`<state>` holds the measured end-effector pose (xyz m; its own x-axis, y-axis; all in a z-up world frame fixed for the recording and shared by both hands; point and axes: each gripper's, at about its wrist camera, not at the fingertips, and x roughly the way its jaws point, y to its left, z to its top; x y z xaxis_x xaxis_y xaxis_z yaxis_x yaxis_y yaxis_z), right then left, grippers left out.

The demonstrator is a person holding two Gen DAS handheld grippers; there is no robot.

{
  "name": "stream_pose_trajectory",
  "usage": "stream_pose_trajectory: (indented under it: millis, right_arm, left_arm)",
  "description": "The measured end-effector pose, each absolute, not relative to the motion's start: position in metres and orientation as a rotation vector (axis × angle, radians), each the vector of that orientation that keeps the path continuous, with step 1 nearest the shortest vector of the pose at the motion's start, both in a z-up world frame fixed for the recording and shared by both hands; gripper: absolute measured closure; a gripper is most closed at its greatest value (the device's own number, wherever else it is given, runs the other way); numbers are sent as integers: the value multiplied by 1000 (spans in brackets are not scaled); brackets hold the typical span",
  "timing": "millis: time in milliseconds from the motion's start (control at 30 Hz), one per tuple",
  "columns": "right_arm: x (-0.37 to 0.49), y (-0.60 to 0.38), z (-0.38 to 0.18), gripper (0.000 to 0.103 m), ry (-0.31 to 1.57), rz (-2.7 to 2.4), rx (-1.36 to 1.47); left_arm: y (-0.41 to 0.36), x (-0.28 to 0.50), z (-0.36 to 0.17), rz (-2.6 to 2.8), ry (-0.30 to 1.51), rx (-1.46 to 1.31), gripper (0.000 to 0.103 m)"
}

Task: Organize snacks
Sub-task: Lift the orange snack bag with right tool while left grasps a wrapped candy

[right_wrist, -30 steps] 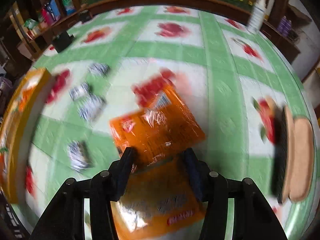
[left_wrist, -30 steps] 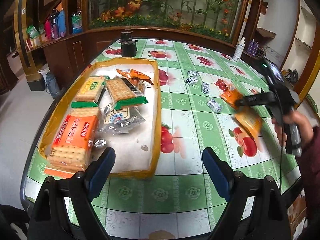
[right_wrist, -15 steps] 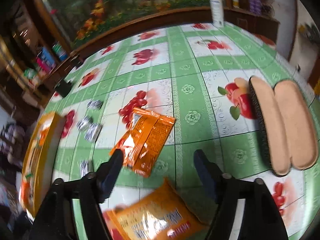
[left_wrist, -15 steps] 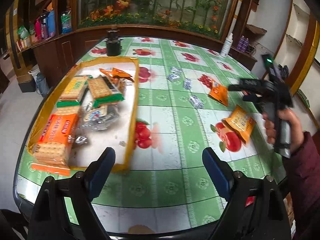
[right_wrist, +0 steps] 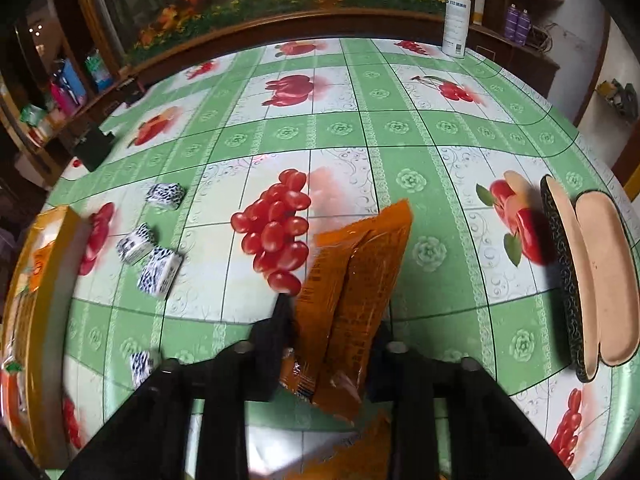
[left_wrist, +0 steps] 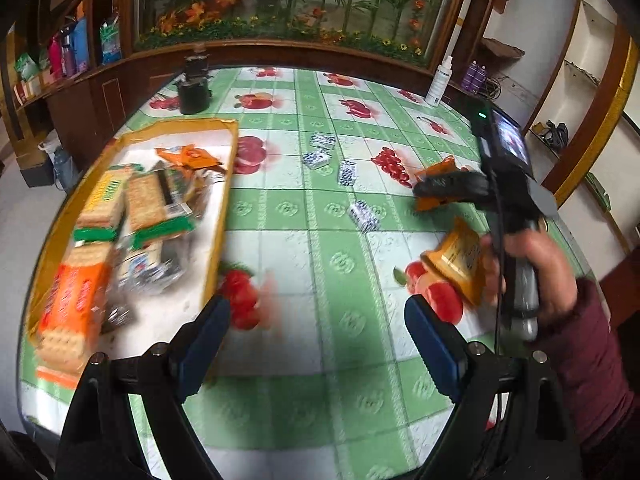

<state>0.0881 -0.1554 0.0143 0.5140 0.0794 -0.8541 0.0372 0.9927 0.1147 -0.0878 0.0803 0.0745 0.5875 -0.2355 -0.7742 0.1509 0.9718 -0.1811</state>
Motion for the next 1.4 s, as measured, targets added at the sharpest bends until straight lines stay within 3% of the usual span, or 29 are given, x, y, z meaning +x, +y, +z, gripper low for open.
stream_pose_trajectory:
  millis: [33, 100, 167, 200, 233, 400, 533, 667, 700, 733, 1100, 1400]
  right_arm:
    - [85, -160, 15, 86, 1020, 27, 134]
    - [79, -172, 13, 86, 989, 40, 185]
    - [75, -185, 10, 87, 967, 58, 239]
    - [74, -191, 8, 87, 958, 61, 260]
    - [74, -195, 8, 87, 957, 65, 279]
    - [71, -207, 12, 87, 946, 93, 354]
    - [70, -204, 9, 87, 959, 106, 368]
    - [69, -202, 8, 87, 963, 112, 378]
    - [69, -202, 8, 87, 962, 112, 377]
    - [69, -201, 8, 87, 961, 110, 376]
    - [64, -204, 19, 87, 880, 166, 413]
    - [59, -202, 25, 87, 835, 193, 429]
  left_arm:
    - [74, -79, 72, -230, 927, -103, 15]
    - [62, -66, 68, -246, 927, -95, 17]
    - [52, -53, 63, -248, 931, -66, 37]
    - [45, -45, 58, -245, 946, -44, 53]
    - [38, -34, 51, -245, 969, -35, 58]
    - [19, -3, 36, -277, 980, -78, 57]
    - [9, 10, 35, -255, 934, -55, 32]
    - [1, 26, 27, -233, 954, -19, 33]
    - [-2, 28, 24, -231, 962, 2, 55]
    - [-5, 29, 19, -231, 982, 29, 83]
    - [23, 5, 40, -237, 921, -59, 85]
    - [106, -49, 79, -169, 835, -199, 85]
